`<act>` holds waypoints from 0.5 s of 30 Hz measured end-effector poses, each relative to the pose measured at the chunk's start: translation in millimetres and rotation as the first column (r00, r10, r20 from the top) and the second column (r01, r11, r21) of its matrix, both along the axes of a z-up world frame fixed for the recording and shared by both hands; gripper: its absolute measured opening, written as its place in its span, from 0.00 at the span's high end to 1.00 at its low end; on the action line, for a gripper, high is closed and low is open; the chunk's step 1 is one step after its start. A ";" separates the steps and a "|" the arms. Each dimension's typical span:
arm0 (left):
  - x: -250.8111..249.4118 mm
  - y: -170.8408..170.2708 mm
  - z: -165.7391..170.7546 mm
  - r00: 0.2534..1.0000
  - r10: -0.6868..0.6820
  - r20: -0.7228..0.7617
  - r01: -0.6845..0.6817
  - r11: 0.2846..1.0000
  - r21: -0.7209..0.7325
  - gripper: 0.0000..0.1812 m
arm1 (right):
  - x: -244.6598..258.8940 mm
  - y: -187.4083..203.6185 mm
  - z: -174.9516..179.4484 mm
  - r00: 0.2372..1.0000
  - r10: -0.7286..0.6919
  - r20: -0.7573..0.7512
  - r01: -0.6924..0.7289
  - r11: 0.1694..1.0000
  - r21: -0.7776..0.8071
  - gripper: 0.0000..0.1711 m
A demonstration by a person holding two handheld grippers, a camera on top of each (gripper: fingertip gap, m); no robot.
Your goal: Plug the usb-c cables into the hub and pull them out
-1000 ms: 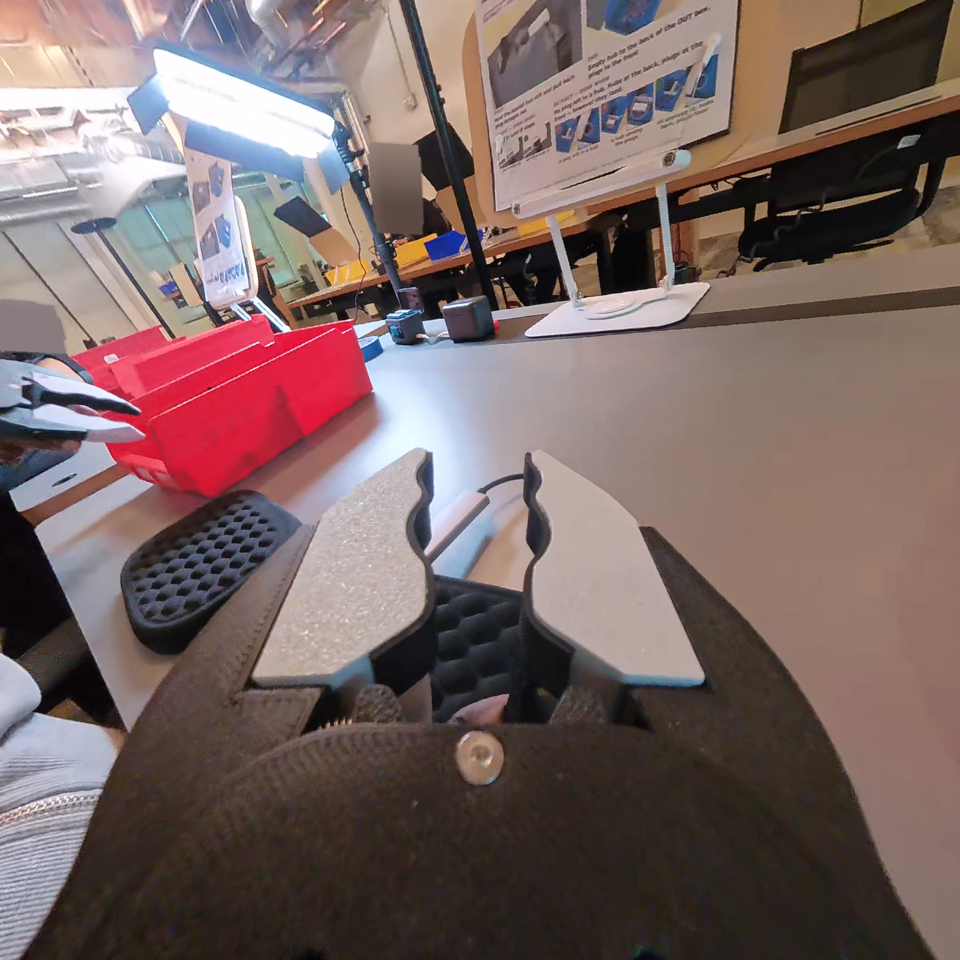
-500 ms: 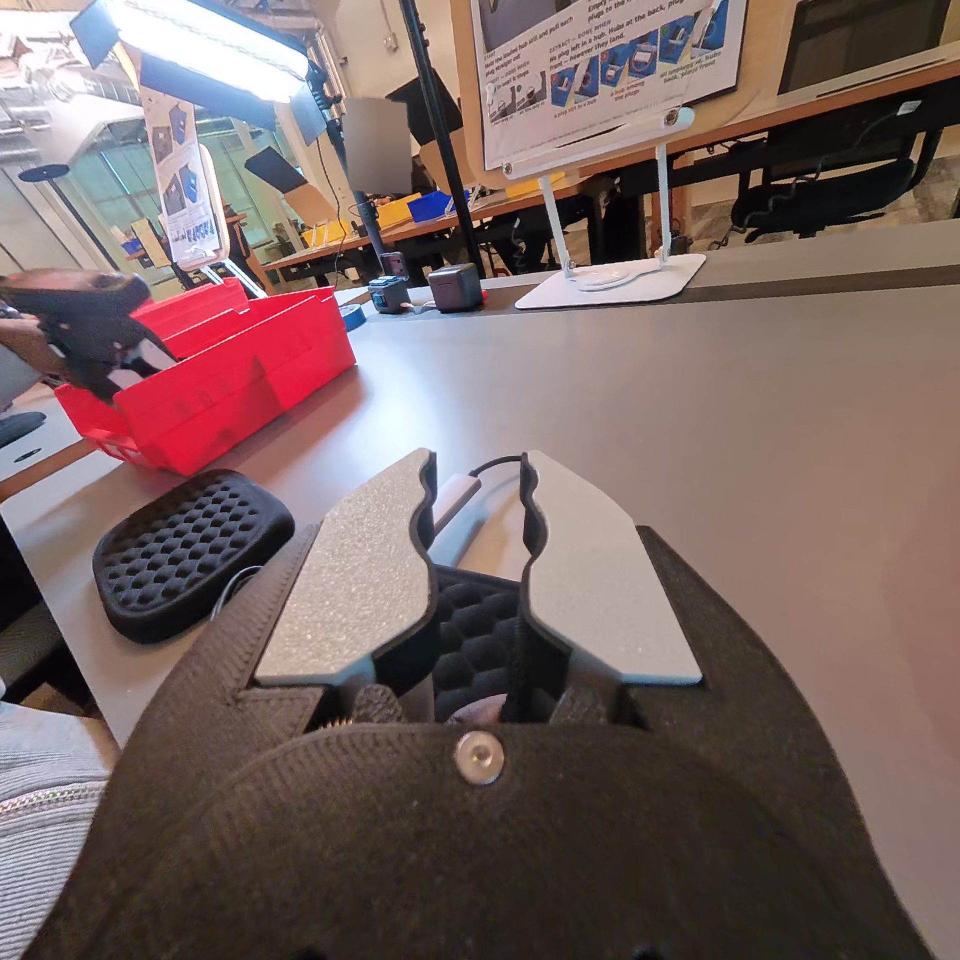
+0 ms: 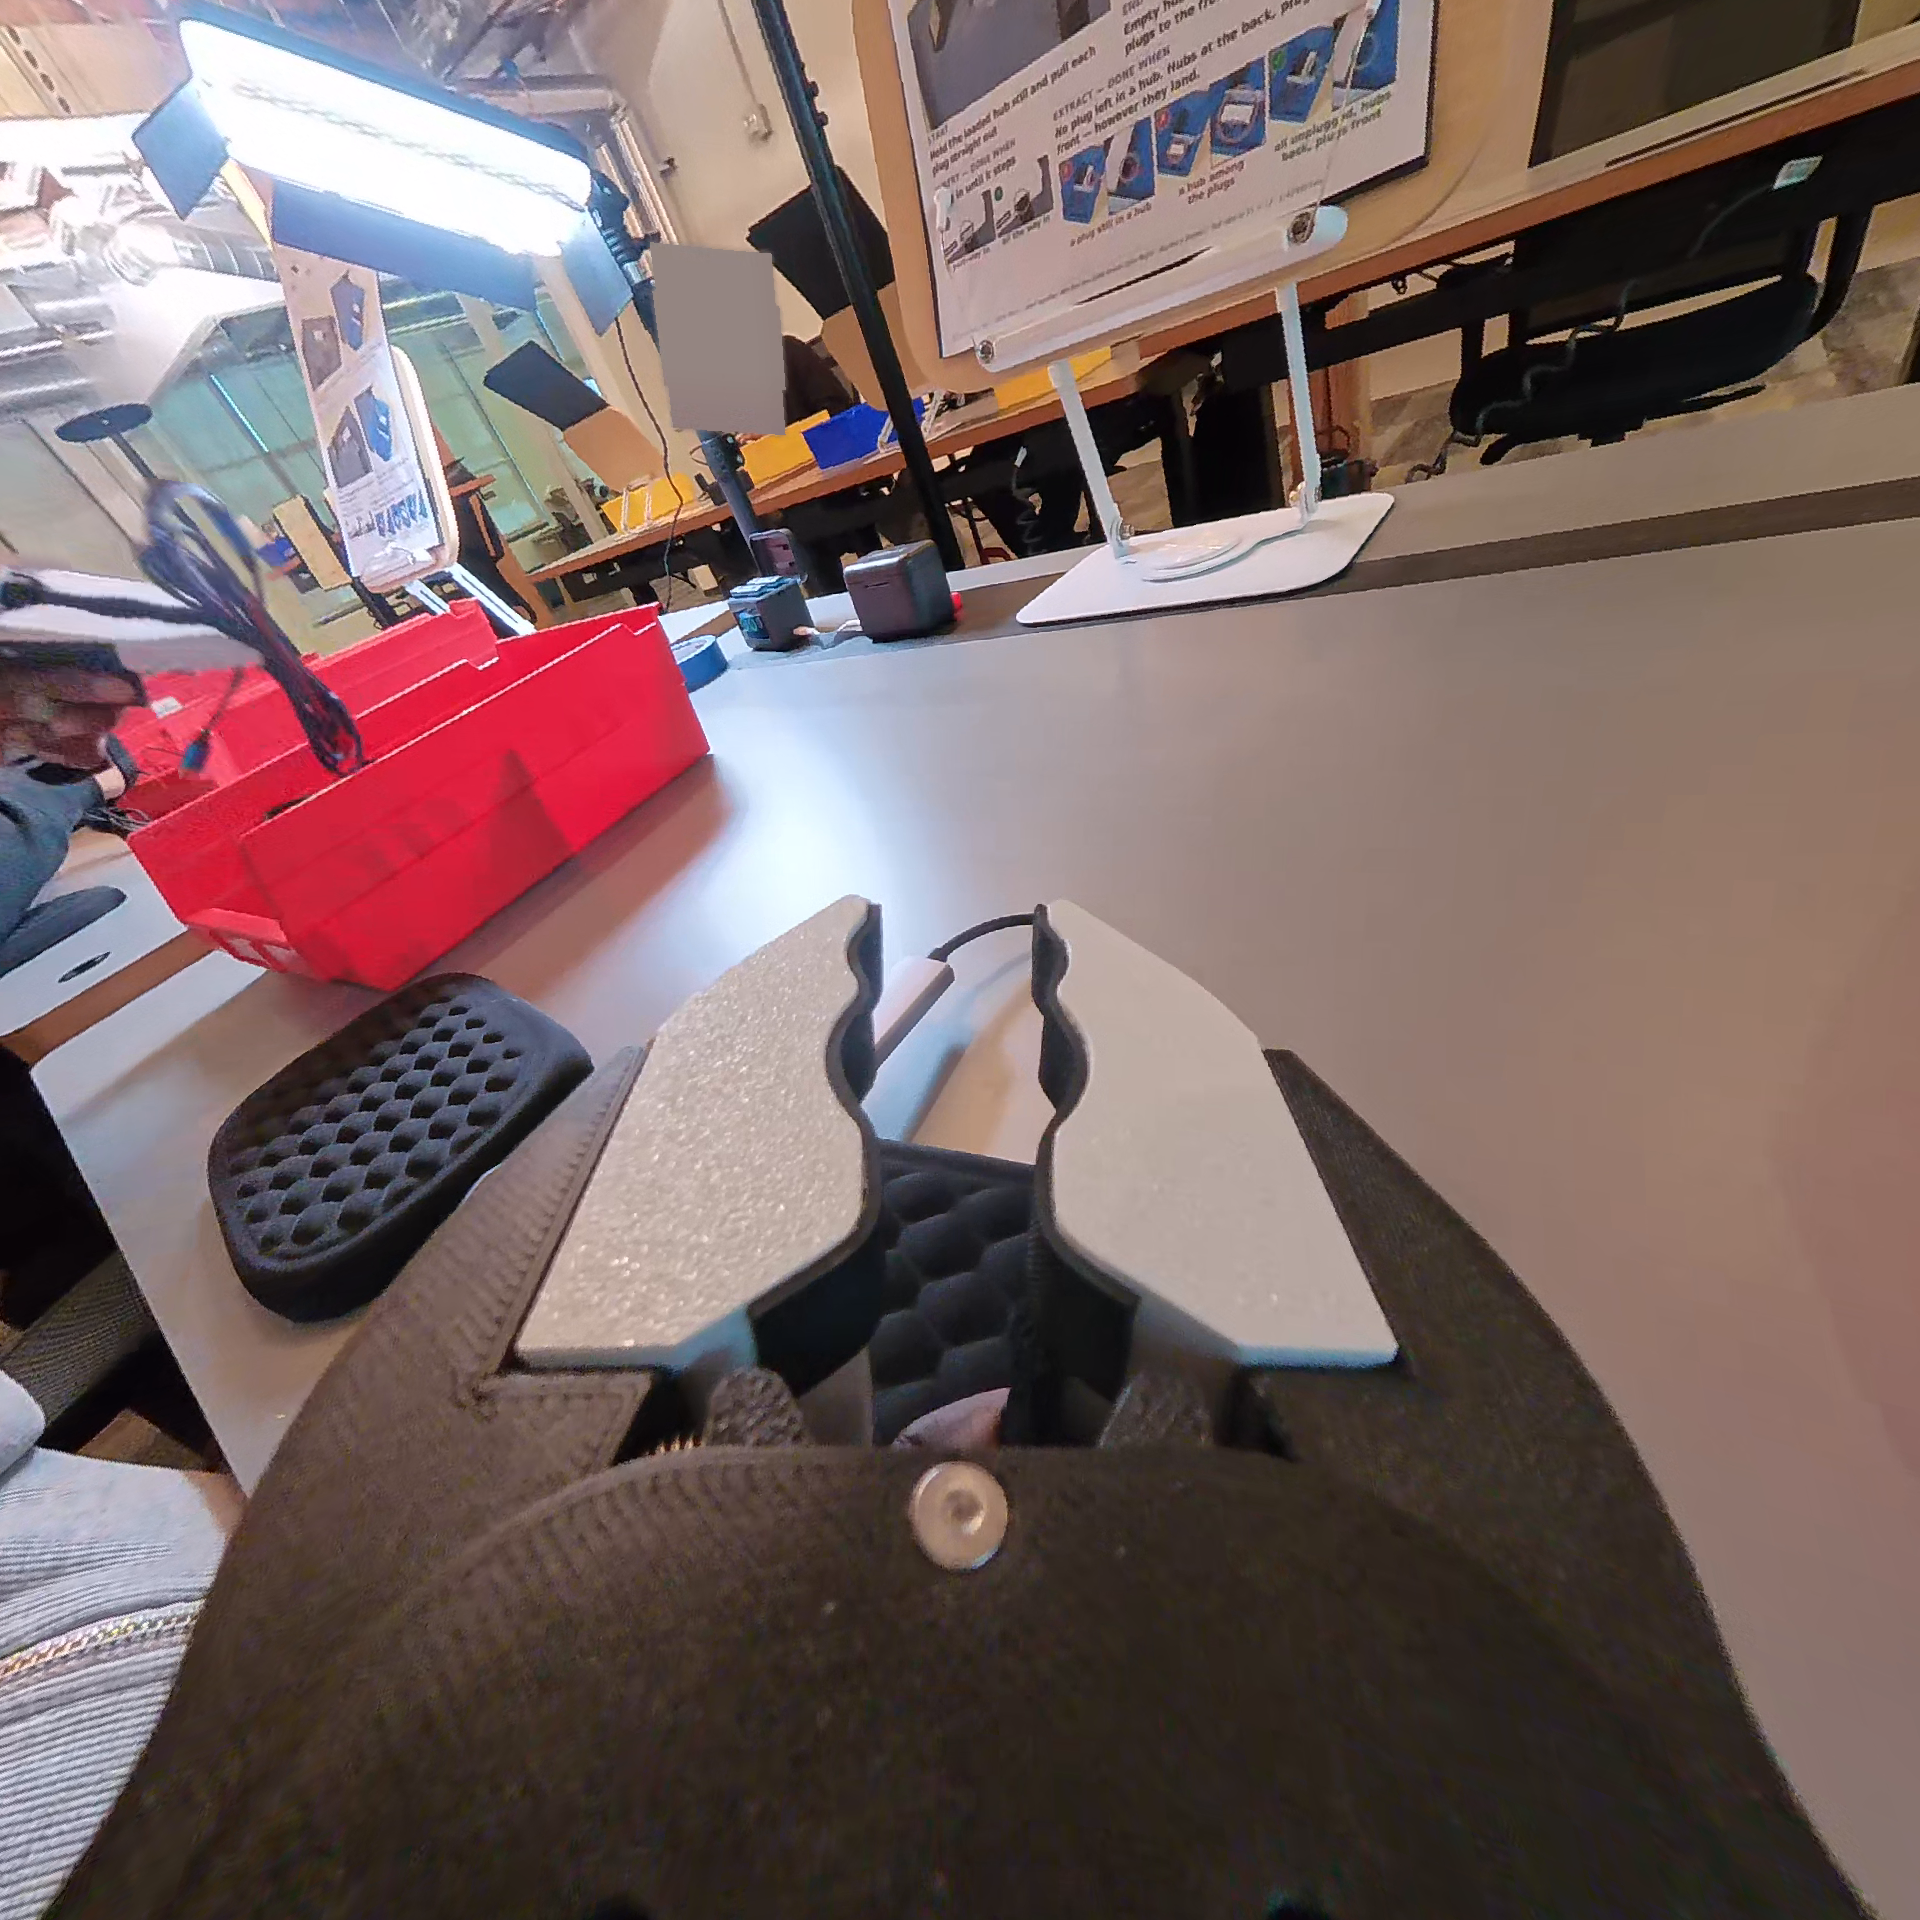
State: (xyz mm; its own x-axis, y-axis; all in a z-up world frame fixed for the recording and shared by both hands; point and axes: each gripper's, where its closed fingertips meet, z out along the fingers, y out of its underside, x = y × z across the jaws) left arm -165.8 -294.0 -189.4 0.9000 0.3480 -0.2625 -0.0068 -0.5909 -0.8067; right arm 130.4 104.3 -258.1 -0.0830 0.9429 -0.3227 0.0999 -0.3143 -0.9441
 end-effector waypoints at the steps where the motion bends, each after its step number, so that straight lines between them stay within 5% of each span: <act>1: 3.2 1.2 10.4 1.000 0.011 0.001 -0.011 0.996 0.091 0.92 | -0.3 0.1 -0.4 1.000 -0.002 0.004 0.002 1.000 0.001 0.84; 4: 4.2 2.1 40.2 0.995 0.097 0.008 -0.093 0.918 0.385 0.92 | -1.4 -0.9 -2.0 1.000 -0.005 0.019 0.005 1.000 0.018 0.84; 8: 37.9 9.6 86.5 0.996 0.031 0.079 -0.081 0.627 0.775 0.92 | -3.7 -3.3 -4.8 0.999 -0.012 0.046 0.009 0.998 0.059 0.85; 15: 117.7 59.8 97.6 0.982 -0.131 0.135 -0.115 0.149 0.982 0.92 | -8.3 -22.2 -6.0 0.996 0.037 0.082 -0.054 0.977 0.207 0.82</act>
State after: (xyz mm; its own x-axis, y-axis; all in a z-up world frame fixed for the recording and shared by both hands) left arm -48.2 -234.2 -91.8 0.8830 0.1914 0.4287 0.1811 0.7035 -0.6872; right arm 122.1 82.1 -264.1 -0.1097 0.9859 -0.1263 0.1849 -0.1046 -0.9772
